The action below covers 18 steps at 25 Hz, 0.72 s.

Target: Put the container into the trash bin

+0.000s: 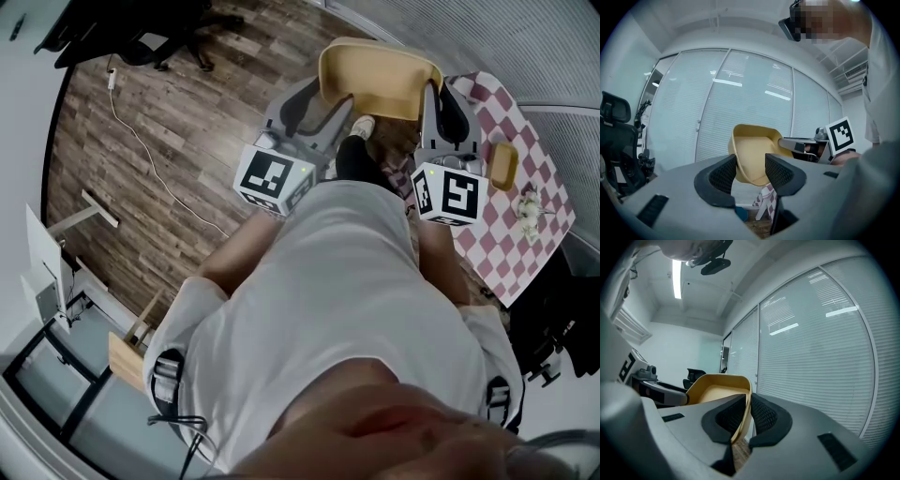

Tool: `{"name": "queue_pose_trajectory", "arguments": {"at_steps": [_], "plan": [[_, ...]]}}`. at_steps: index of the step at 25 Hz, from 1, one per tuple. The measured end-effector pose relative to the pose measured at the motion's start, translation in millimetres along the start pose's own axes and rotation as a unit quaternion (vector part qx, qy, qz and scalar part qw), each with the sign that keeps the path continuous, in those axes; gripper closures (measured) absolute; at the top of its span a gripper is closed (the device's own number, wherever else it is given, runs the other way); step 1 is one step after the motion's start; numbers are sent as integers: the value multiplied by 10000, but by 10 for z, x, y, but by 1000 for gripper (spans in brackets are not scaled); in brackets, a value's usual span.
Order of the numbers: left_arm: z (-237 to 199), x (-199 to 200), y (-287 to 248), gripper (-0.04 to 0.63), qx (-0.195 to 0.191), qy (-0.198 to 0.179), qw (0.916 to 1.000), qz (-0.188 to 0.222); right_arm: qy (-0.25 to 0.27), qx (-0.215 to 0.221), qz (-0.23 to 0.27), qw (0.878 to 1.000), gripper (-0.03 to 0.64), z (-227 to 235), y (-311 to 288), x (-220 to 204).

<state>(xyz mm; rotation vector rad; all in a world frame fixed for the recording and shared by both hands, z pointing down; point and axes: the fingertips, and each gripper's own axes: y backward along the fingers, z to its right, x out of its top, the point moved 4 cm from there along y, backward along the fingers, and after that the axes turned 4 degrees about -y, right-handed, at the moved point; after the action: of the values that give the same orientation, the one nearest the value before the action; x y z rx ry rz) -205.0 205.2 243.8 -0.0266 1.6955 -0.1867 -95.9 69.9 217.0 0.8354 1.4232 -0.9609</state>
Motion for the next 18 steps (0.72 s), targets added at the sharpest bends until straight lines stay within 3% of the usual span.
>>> {"name": "queue_pose_trajectory", "arguments": {"at_steps": [18], "plan": [[-370, 193, -1115, 380, -213, -28, 9997, -97, -116, -252, -26, 9996, 561, 765, -802, 24]]}}
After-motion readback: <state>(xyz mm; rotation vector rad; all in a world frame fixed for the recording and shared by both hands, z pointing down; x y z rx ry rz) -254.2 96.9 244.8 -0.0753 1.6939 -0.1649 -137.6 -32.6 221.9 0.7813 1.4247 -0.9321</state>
